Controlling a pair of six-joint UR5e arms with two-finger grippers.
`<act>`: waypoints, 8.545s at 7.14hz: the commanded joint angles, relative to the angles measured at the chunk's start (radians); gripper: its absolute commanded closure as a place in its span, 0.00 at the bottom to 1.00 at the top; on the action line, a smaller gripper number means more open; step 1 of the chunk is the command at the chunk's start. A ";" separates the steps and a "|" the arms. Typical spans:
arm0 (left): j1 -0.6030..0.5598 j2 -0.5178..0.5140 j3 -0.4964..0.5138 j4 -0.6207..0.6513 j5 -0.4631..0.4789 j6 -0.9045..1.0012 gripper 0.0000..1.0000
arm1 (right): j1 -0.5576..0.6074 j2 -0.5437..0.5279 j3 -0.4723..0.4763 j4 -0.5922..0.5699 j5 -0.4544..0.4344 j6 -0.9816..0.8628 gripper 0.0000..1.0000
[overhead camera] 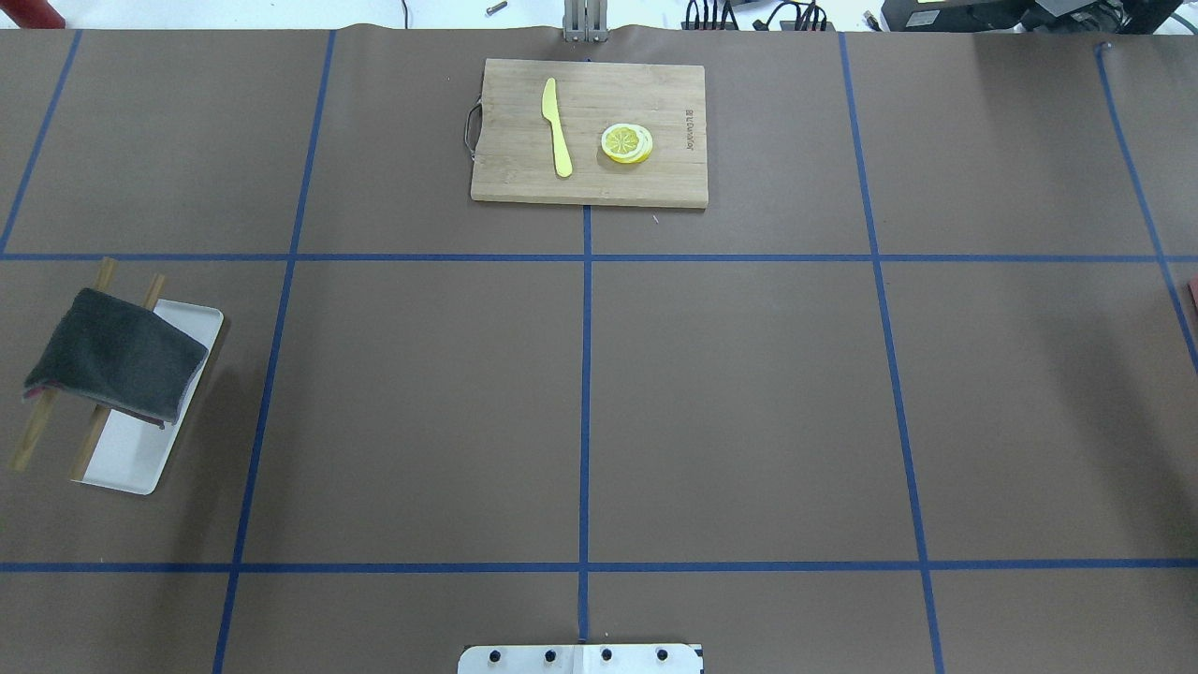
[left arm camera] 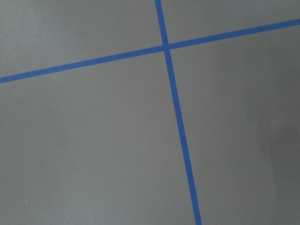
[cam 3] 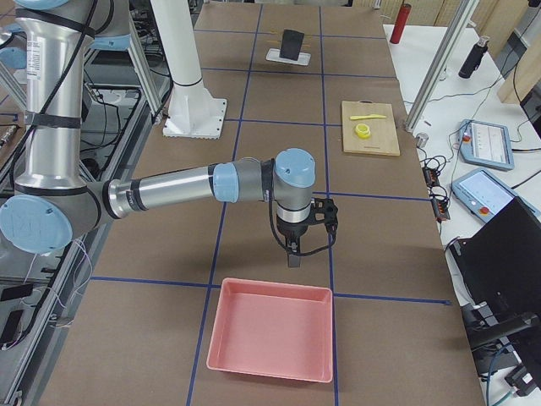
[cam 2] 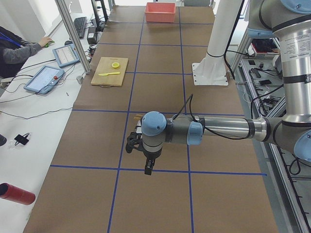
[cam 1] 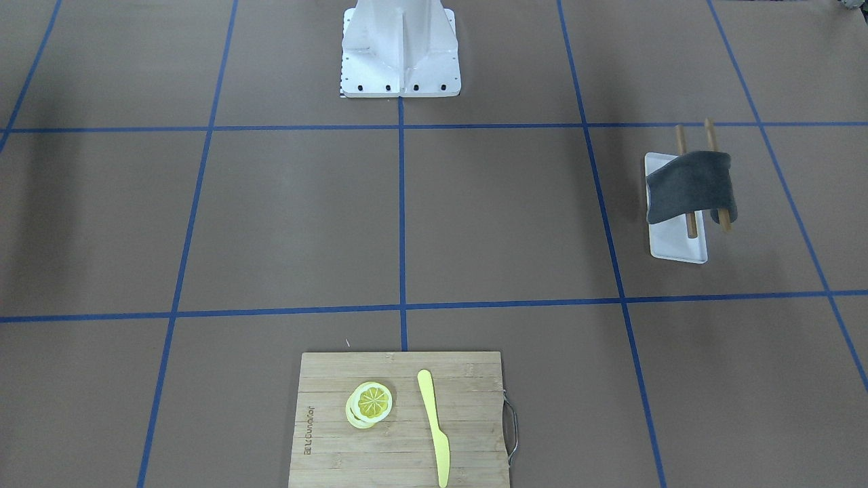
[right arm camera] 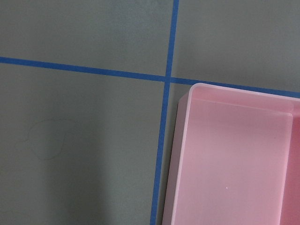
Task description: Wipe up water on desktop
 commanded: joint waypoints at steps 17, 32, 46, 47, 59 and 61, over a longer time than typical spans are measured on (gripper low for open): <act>-0.009 -0.094 -0.004 -0.325 -0.107 -0.021 0.01 | 0.003 -0.029 0.135 0.028 0.071 0.012 0.00; 0.468 -0.040 -0.006 -0.703 -0.044 -0.818 0.55 | -0.014 -0.020 0.138 0.035 0.032 0.087 0.00; 0.514 -0.038 0.002 -0.752 -0.044 -0.815 1.00 | -0.017 -0.020 0.138 0.035 0.032 0.087 0.00; 0.511 -0.037 0.000 -0.765 -0.043 -0.816 1.00 | -0.017 -0.020 0.138 0.035 0.032 0.087 0.00; 0.397 -0.348 -0.077 -0.815 -0.024 -1.490 1.00 | -0.315 0.110 0.152 0.638 0.037 0.349 0.02; 0.532 -0.431 -0.075 -0.808 0.124 -1.618 1.00 | -0.484 0.239 0.167 0.640 -0.050 0.403 0.08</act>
